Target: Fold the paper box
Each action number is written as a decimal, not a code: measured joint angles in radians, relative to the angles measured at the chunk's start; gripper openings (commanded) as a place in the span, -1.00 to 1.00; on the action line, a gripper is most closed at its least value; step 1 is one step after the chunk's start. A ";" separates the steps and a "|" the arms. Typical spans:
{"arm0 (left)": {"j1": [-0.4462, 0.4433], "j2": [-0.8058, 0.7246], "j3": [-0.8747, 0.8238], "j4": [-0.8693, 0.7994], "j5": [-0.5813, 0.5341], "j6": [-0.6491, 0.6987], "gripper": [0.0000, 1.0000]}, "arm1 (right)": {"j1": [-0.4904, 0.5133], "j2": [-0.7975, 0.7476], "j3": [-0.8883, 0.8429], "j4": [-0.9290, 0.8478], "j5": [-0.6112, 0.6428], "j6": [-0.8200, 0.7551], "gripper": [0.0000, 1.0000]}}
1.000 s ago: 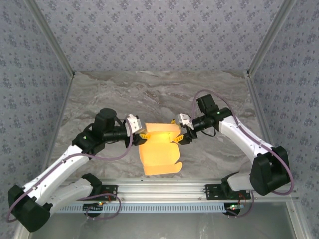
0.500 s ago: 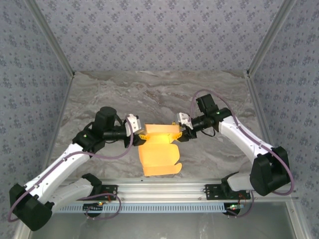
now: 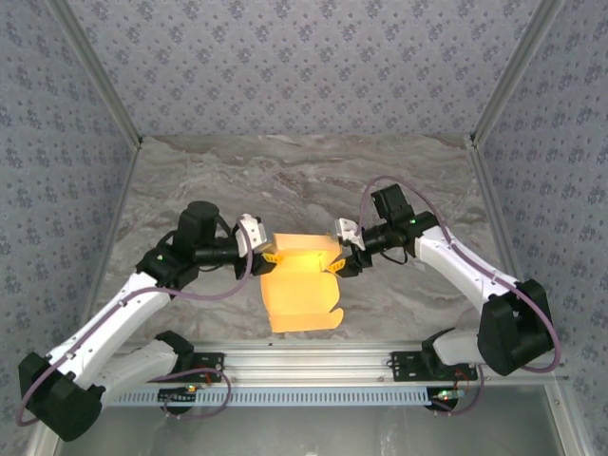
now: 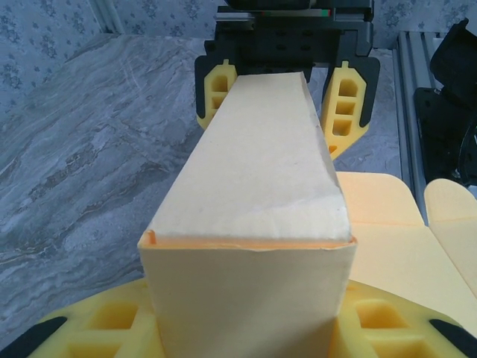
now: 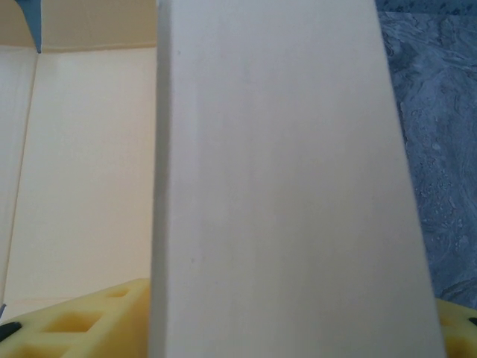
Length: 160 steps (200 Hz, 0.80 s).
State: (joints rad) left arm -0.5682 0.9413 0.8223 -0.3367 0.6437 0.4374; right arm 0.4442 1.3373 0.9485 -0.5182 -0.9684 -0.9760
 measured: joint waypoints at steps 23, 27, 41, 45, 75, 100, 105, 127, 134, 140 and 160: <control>0.006 -0.013 0.002 -0.006 0.004 0.000 -0.37 | 0.000 0.000 0.000 0.003 0.001 0.000 0.27; 0.006 -0.015 0.002 -0.005 0.005 0.000 -0.38 | 0.001 0.000 0.000 0.004 0.002 0.000 0.27; 0.006 -0.020 0.002 -0.005 0.011 0.000 -0.38 | 0.004 0.001 0.000 0.005 0.005 0.000 0.27; 0.006 -0.021 0.002 -0.005 0.012 0.000 -0.38 | 0.006 0.001 0.000 0.006 0.005 0.000 0.27; 0.007 -0.024 0.002 -0.004 0.024 0.000 -0.38 | 0.021 0.006 -0.001 0.023 0.015 0.001 0.16; 0.007 -0.024 0.002 -0.004 0.034 0.000 -0.38 | 0.023 0.008 -0.004 0.042 0.028 0.009 -0.16; 0.007 -0.024 0.002 -0.004 0.037 -0.001 -0.38 | 0.023 0.008 -0.004 0.045 0.031 0.018 -0.23; 0.012 -0.022 0.002 -0.004 0.039 0.000 -0.38 | 0.023 0.009 -0.008 0.074 0.043 0.037 -0.36; 0.012 -0.021 0.002 -0.004 0.040 0.000 -0.38 | 0.023 0.009 -0.011 0.082 0.048 0.045 -0.37; 0.013 -0.021 0.002 -0.004 0.040 0.000 -0.38 | 0.023 0.009 -0.014 0.090 0.050 0.051 -0.41; 0.013 -0.017 0.002 -0.002 0.039 -0.001 -0.38 | 0.025 0.009 -0.029 0.137 0.064 0.087 -0.34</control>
State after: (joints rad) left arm -0.5549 0.9245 0.8238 -0.3389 0.6830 0.4366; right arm 0.4690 1.3464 0.9192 -0.3817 -0.9043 -0.8890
